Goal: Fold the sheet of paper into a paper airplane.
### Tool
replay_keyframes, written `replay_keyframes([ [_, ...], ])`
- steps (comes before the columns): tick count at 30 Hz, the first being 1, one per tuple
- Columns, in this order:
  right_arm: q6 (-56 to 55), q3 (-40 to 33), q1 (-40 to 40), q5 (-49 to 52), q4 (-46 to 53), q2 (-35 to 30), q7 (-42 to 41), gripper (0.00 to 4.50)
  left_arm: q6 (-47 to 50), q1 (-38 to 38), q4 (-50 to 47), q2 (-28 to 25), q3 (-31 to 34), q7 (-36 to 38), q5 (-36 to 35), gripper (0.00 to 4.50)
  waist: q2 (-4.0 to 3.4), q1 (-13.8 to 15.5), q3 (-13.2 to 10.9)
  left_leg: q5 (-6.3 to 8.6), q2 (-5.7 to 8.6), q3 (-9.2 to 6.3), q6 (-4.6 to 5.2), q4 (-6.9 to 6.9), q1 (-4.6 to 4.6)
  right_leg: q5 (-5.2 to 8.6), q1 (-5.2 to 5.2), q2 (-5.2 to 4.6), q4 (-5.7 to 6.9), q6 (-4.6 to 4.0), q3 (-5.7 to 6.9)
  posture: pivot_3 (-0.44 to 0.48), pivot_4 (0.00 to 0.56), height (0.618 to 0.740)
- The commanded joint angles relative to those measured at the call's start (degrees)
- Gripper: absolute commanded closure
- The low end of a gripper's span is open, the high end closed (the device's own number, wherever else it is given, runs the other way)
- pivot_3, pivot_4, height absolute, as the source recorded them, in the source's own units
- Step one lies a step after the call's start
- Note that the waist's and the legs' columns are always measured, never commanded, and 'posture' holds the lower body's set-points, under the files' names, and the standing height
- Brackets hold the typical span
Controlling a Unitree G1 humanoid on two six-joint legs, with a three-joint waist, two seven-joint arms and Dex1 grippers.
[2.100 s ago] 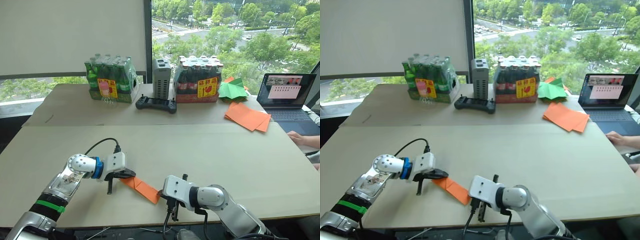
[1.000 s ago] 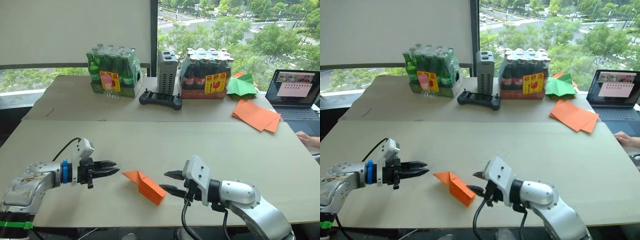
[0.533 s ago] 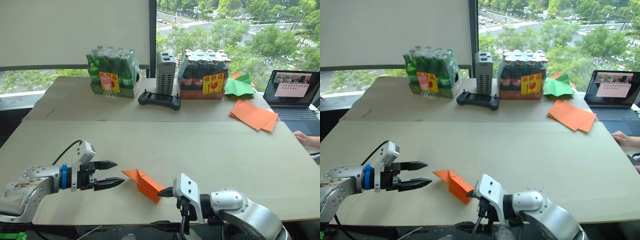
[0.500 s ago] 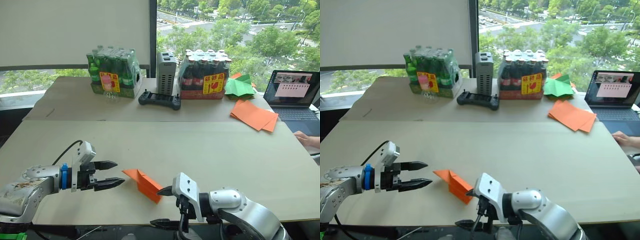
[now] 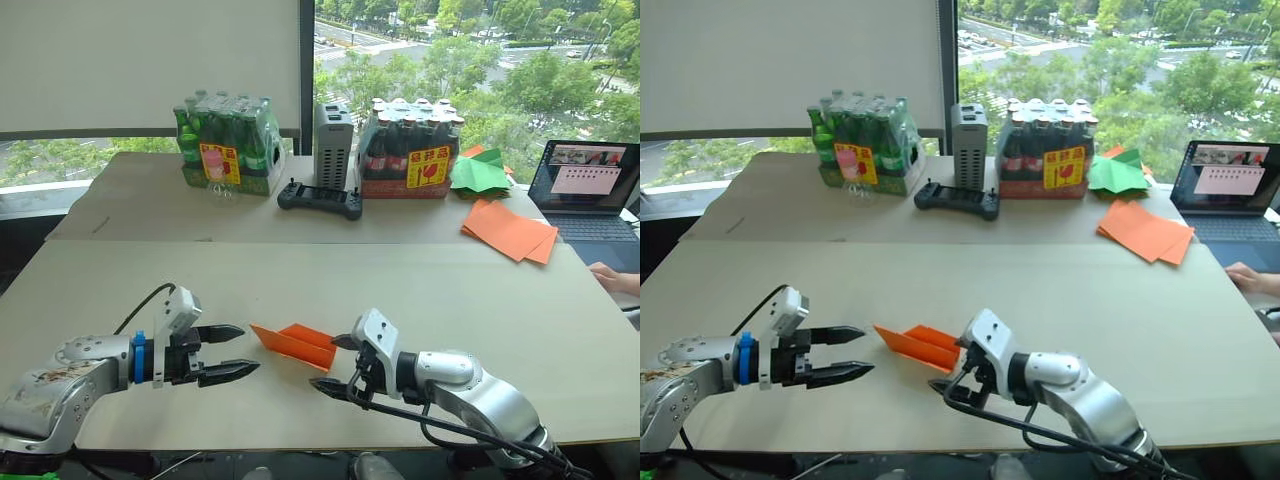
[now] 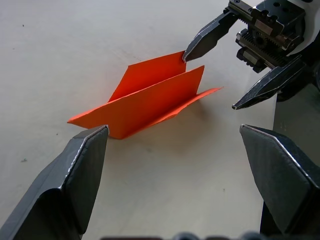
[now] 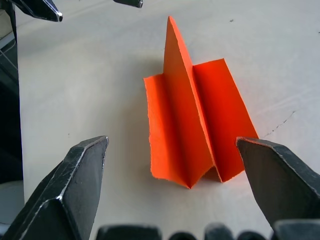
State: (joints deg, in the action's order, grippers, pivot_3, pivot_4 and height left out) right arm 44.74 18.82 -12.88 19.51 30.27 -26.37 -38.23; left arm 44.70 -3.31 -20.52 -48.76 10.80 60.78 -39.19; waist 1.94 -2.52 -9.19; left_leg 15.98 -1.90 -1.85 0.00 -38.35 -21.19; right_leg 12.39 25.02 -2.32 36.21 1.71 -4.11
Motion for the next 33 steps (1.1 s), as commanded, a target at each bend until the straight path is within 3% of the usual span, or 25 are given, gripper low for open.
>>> replay_keyframes([
  [1,-1.5,-2.4,-1.4,3.2,3.3,1.0,-1.0,0.0,-0.7,-0.7,-1.2,-0.1,0.6,-0.3,-0.9,0.03,0.0,0.0,0.0,0.0,0.0,0.0,0.0,0.0,0.0,0.0,0.0,0.0,0.0,0.0,0.0,0.0,0.15,0.733],
  [7,-1.2,-2.9,-6.0,5.8,4.5,1.8,-2.2,0.0,-1.3,-0.8,-0.9,-0.4,0.4,-0.2,-0.7,0.03,0.0,-0.1,0.0,0.0,0.0,0.0,0.0,-0.01,0.02,-0.01,0.0,0.0,0.02,-0.01,0.0,0.0,0.15,0.733],
  [11,-5.8,1.4,-10.2,-1.4,-0.5,0.7,-1.4,0.0,-1.5,-1.2,-0.8,0.0,0.1,-0.9,-0.6,0.03,0.0,-0.1,0.0,0.0,0.0,-0.01,0.0,-0.01,0.02,-0.02,-0.01,0.01,0.03,-0.02,0.01,0.0,0.15,0.733],
  [12,-6.4,1.9,-10.5,-2.2,-1.4,0.6,-1.5,0.52,-1.4,-1.2,-1.0,0.1,0.1,-1.0,-0.8,0.0,-0.01,0.0,0.0,0.0,0.01,0.0,0.0,-0.02,0.02,-0.02,-0.01,0.01,0.03,-0.02,0.0,0.0,0.15,0.733],
  [18,-11.0,5.3,-10.9,-7.0,-4.1,-1.2,-3.5,2.67,-1.7,-1.1,-1.0,-0.1,0.1,-1.4,-0.8,0.0,-0.01,0.0,0.0,0.0,0.02,-0.01,0.0,-0.02,-0.02,-0.02,0.0,0.0,0.03,-0.02,0.0,0.0,0.15,0.733],
  [23,-12.8,6.5,-10.6,-9.1,-5.0,-1.6,-4.4,4.29,-1.5,-0.9,-1.5,-0.1,0.2,-1.7,-1.0,0.0,-0.01,0.0,0.0,0.0,0.01,-0.01,-0.01,-0.03,0.0,-0.03,0.01,0.0,0.08,-0.04,0.0,0.0,0.15,0.733],
  [33,-16.3,8.6,-10.7,-14.7,-7.7,-2.6,-5.7,4.29,-1.6,0.6,-2.5,-0.1,0.6,-2.1,-1.2,0.0,-0.01,0.0,0.0,0.0,0.01,-0.01,0.0,-0.05,0.01,-0.03,0.0,0.0,0.1,-0.04,0.0,0.0,0.15,0.733],
])
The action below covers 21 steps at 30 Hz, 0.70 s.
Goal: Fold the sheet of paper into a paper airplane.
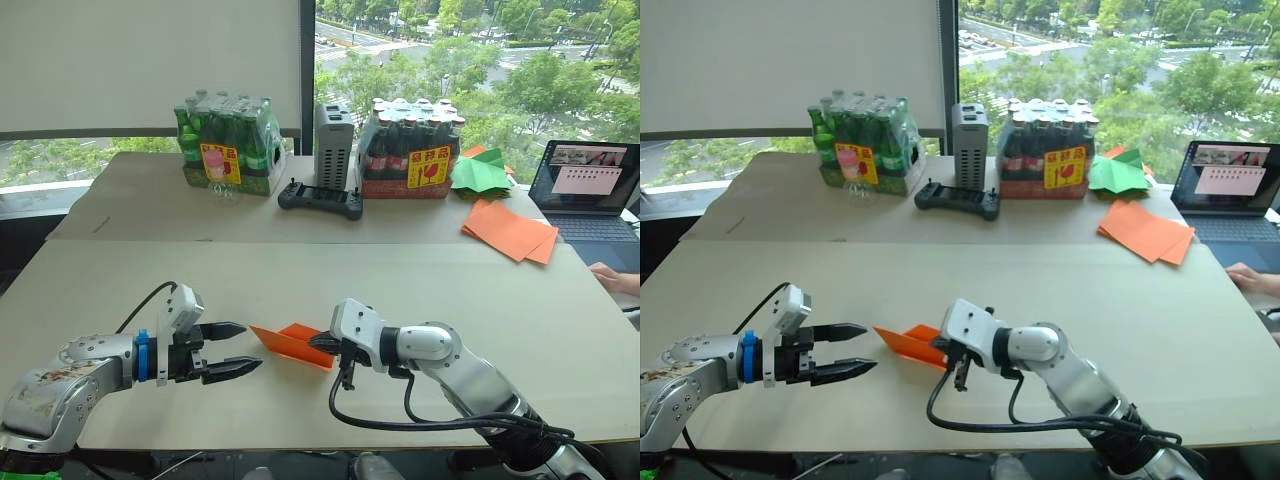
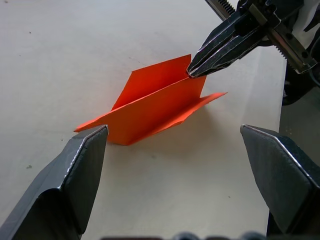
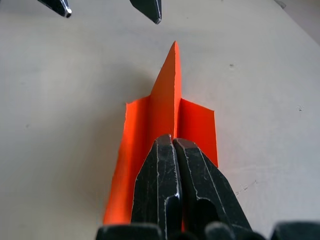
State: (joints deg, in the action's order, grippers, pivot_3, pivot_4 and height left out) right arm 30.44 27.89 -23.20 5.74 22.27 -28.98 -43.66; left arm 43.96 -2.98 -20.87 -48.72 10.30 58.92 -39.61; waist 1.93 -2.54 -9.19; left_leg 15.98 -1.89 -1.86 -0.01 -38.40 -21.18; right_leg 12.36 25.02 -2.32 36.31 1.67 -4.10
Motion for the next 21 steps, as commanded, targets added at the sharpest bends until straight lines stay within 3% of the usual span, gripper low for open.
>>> replay_keyframes([
  [1,-2.3,-0.9,-0.4,-1.2,0.0,0.3,0.0,4.29,-0.9,0.3,-2.2,-0.1,1.2,-0.4,-0.8,0.0,0.0,0.0,0.0,0.0,0.0,0.0,0.0,0.0,0.0,0.0,0.0,0.0,0.0,0.0,0.0,0.0,0.15,0.733],
  [2,-2.5,-1.1,-0.3,-1.4,-0.2,0.5,0.3,4.29,-0.8,0.4,-2.2,0.0,1.2,-0.4,-0.8,0.0,0.0,0.0,0.0,0.0,0.0,0.0,0.0,0.0,0.0,0.0,0.0,0.0,0.0,0.0,0.0,0.0,0.15,0.733],
  [5,-2.6,-0.9,-0.4,-1.9,-0.5,0.6,-0.1,3.51,-0.8,0.7,-2.5,0.1,1.3,-0.8,-1.1,0.0,0.0,0.0,0.0,0.0,0.0,0.0,0.0,-0.01,0.0,0.0,0.0,0.0,0.02,-0.01,0.0,0.0,0.15,0.733],
  [15,-3.3,-0.6,0.1,-2.7,-2.1,1.1,-0.6,0.04,-1.2,1.2,-2.6,0.1,1.2,-1.5,-1.0,0.0,0.0,0.0,0.0,0.0,0.0,0.0,0.0,-0.03,0.0,0.0,0.0,0.0,0.04,-0.01,0.0,0.0,0.15,0.733],
  [21,-3.8,-0.5,0.5,-3.2,-3.7,1.5,-0.5,0.04,-1.2,1.1,-2.6,0.0,1.0,-1.6,-1.0,0.0,0.0,0.0,0.0,0.0,0.01,0.0,0.0,-0.04,0.0,-0.01,0.0,0.0,0.06,-0.01,0.0,0.0,0.15,0.733],
])
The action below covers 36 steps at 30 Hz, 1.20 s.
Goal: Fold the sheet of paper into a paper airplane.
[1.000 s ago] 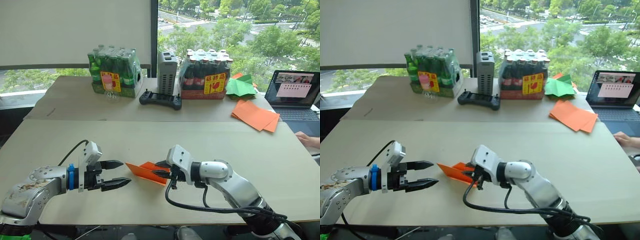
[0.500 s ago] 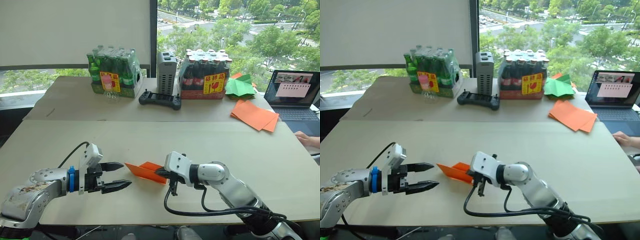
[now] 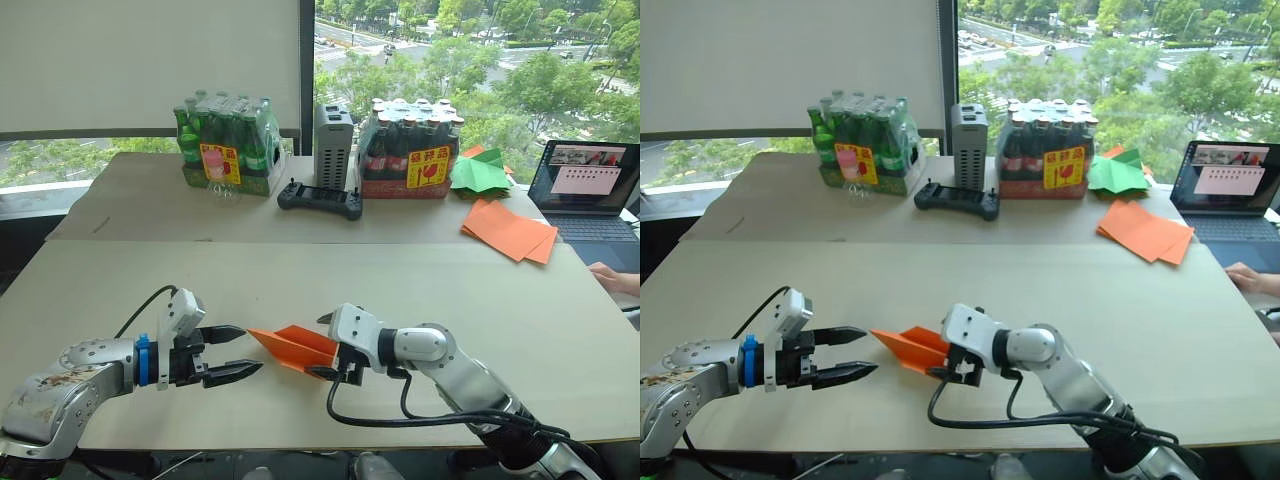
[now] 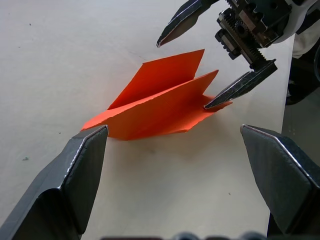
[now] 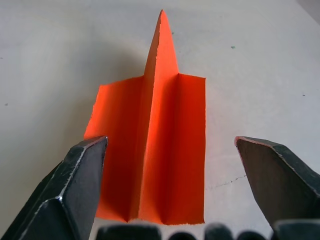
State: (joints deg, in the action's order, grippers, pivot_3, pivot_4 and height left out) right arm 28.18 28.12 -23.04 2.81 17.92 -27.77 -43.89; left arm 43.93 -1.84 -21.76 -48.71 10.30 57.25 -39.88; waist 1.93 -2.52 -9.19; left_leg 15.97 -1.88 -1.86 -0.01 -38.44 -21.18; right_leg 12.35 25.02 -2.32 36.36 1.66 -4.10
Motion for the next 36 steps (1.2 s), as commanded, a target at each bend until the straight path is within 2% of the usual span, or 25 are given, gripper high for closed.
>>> replay_keyframes([
  [1,-1.6,-0.8,0.3,-0.4,0.5,0.4,-0.2,0.3,-1.1,0.0,-1.8,0.0,1.0,0.1,-0.7,0.0,0.0,0.0,0.0,0.0,0.0,0.0,0.0,0.0,0.0,0.0,0.0,0.0,0.0,0.0,0.0,0.0,0.15,0.733],
  [5,-2.1,-0.9,0.2,-1.2,0.8,0.7,0.2,1.51,-1.0,0.0,-1.8,0.0,1.0,0.1,-0.8,0.0,0.0,0.0,0.0,0.0,0.0,0.0,0.0,-0.01,0.0,0.0,0.0,0.0,0.03,0.0,0.0,0.0,0.15,0.733],
  [22,-1.2,-3.1,-1.1,-0.8,4.5,2.3,0.6,1.51,-0.9,-0.3,-1.5,-0.4,0.9,0.3,-1.0,0.0,0.0,-0.1,0.0,0.01,0.01,-0.02,0.01,-0.33,0.01,0.01,0.02,0.0,0.42,0.0,0.0,0.0,0.15,0.733],
  [36,-0.8,-1.1,1.2,-2.4,5.9,2.5,0.8,1.51,-1.0,-0.7,-1.2,-0.6,0.6,0.3,-0.8,0.0,0.0,-0.1,0.0,0.0,0.01,-0.03,0.01,-0.33,0.0,0.01,0.02,0.0,0.42,0.0,0.0,0.0,0.15,0.733],
])
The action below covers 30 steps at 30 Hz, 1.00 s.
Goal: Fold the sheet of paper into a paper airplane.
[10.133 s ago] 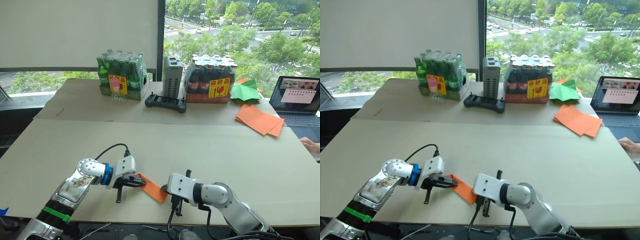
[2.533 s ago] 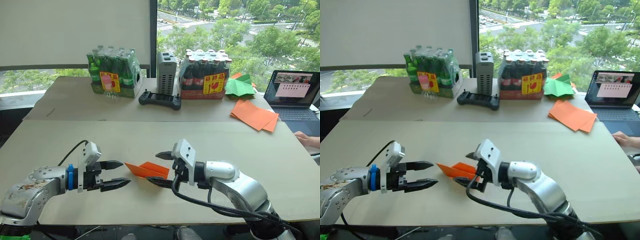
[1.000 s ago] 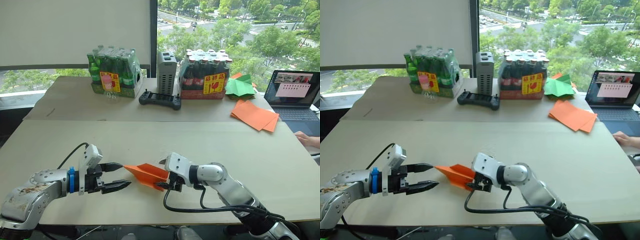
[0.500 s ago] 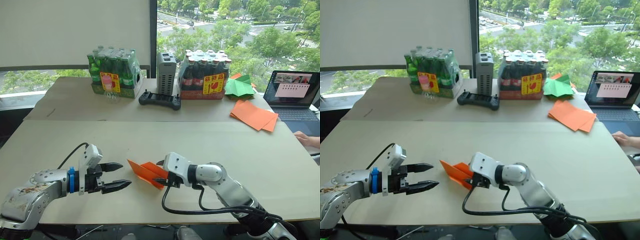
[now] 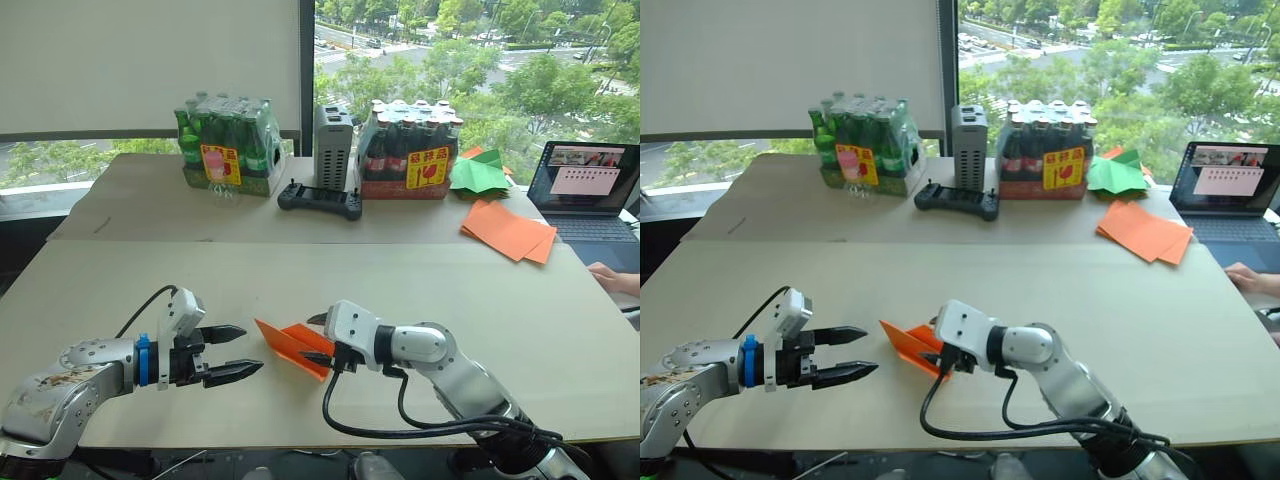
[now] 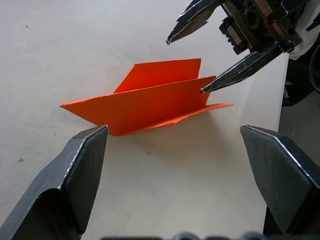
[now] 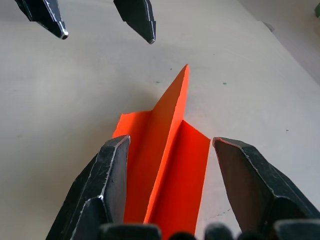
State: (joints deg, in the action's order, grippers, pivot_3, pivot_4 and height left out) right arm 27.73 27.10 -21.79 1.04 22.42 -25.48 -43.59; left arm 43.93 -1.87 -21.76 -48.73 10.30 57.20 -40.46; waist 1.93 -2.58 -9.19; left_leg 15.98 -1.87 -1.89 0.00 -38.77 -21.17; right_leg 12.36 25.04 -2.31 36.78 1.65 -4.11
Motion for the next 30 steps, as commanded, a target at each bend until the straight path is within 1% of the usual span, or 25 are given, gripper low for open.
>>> replay_keyframes([
  [1,-0.4,-0.1,0.0,-0.8,1.4,0.2,0.5,1.51,-1.0,-0.7,-1.1,-0.5,0.6,0.4,-0.2,0.0,0.0,0.0,0.0,0.0,0.0,0.0,0.0,0.0,0.0,0.0,0.0,0.0,0.0,0.0,0.0,0.0,0.15,0.733],
  [24,1.8,0.2,0.0,-1.2,4.0,0.7,1.1,1.51,-1.4,-0.6,-0.7,-0.6,0.4,0.5,0.5,0.0,0.0,0.0,0.0,0.0,0.0,0.0,0.0,0.0,0.0,0.0,0.0,0.01,0.0,0.0,0.0,0.0,0.15,0.733],
  [30,4.0,1.1,1.9,-1.3,6.3,0.5,2.0,1.51,-1.6,-0.6,-0.4,-0.8,0.5,0.7,0.6,0.0,0.0,0.0,0.0,0.0,0.0,0.0,0.0,0.0,0.0,0.0,0.0,0.0,0.0,0.0,0.0,0.0,0.15,0.733],
])
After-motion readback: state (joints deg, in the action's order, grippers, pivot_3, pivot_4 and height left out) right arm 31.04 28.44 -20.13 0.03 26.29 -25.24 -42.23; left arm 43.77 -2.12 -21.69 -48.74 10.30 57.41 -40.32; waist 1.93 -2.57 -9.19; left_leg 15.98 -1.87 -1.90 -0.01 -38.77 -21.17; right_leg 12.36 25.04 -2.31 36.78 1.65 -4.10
